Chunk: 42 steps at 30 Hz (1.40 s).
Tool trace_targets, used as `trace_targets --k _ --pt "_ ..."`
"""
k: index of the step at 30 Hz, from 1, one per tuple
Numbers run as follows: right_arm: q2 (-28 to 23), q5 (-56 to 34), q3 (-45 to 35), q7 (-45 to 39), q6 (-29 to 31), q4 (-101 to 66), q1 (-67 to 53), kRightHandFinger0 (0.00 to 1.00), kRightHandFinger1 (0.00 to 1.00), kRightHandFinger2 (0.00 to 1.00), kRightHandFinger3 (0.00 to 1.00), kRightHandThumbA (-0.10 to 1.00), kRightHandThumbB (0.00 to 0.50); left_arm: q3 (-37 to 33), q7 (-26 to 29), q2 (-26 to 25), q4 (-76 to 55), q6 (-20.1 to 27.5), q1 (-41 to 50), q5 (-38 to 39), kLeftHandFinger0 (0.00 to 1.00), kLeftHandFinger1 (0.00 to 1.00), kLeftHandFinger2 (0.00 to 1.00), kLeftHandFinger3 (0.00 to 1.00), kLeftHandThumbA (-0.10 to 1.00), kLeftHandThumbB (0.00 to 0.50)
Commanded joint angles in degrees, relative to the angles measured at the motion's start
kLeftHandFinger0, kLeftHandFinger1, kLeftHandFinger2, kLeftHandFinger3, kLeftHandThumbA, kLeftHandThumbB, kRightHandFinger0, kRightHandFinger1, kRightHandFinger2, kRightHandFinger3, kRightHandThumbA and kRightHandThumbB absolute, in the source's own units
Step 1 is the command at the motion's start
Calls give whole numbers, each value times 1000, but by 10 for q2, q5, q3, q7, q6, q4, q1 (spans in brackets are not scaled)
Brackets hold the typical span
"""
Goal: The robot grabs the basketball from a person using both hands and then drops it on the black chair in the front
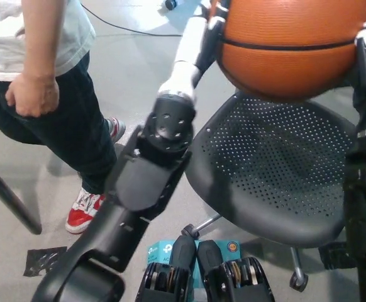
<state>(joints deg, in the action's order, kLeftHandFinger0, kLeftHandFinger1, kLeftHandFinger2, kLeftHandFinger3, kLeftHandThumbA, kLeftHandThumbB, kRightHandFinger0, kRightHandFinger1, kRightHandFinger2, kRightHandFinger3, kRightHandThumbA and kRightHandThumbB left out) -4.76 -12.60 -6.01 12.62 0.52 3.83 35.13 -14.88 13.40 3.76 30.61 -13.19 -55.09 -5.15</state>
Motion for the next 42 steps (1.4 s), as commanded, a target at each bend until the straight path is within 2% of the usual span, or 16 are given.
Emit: trace_targets --k 1,5,6,12,15,18,19,24,26,31,32,36,37,38,39,42 --pt "29 -59 13 -77 17 29 47 1000 1000 1000 1000 1000 176 -31 -85 78 88 93 -87 1 1000 1000 1000 1000 1000 192" --pt "28 -69 7 -86 17 43 49 1000 1000 1000 1000 1000 172 -25 -85 83 123 106 -99 0 1000 1000 1000 1000 1000 196" --pt "38 -87 -9 -80 13 86 50 1000 1000 1000 1000 1000 225 -15 -81 93 187 124 -110 5 1000 1000 1000 1000 1000 169" --pt "34 -93 -12 -84 7 121 49 1000 1000 1000 1000 1000 232 -5 -88 101 261 143 -130 8 1000 1000 1000 1000 1000 145" --pt "36 -119 -17 -92 -32 153 53 1000 1000 1000 1000 1000 275 1 -85 103 320 139 -145 6 1000 1000 1000 1000 1000 126" --pt "35 -121 -17 -93 -32 154 53 1000 1000 1000 1000 1000 277 3 -85 104 331 146 -150 6 1000 1000 1000 1000 1000 125" --pt "36 -138 -28 -119 -6 201 58 1000 1000 1000 1000 1000 227 3 -83 109 374 136 -161 2 1000 1000 1000 1000 1000 127" --pt "40 -145 -37 -121 4 222 64 1000 1000 1000 1000 1000 215 7 -84 109 397 140 -171 3 1000 1000 1000 1000 1000 129" --pt "41 -150 -42 -120 2 235 67 1000 1000 1000 1000 1000 230 4 -85 110 409 142 -176 -1 1000 1000 1000 1000 1000 125" --pt "35 -147 -38 -136 11 249 69 1000 1000 1000 1000 1000 231 6 -88 109 422 146 -180 0 1000 1000 1000 1000 1000 140" --pt "30 -136 -35 -132 16 255 71 1000 1000 1000 1000 1000 225 3 -89 106 423 154 -181 -4 1000 1000 1000 1000 1000 159" --pt "30 -135 -36 -136 23 260 73 1000 1000 1000 1000 1000 216 2 -89 106 426 159 -182 -6 1000 1000 1000 1000 1000 159" --pt "15 -114 -58 -80 44 263 83 1000 1000 1000 1000 1000 272 -2 -89 96 424 165 -185 -12 1000 1000 1000 1000 1000 192" --pt "4 -101 -63 -65 57 270 88 1000 1000 1000 1000 1000 279 -4 -88 90 422 169 -185 -14 1000 1000 1000 1000 1000 198" --pt "-10 -110 -79 -69 68 280 95 1000 1000 1000 1000 1000 268 -4 -89 79 416 167 -185 -14 1000 1000 1000 1000 1000 213" --pt "-37 -100 -104 -55 94 294 103 1000 1000 1000 1000 1000 246 3 -86 58 408 165 -188 -10 1000 1000 1000 1000 1000 208"
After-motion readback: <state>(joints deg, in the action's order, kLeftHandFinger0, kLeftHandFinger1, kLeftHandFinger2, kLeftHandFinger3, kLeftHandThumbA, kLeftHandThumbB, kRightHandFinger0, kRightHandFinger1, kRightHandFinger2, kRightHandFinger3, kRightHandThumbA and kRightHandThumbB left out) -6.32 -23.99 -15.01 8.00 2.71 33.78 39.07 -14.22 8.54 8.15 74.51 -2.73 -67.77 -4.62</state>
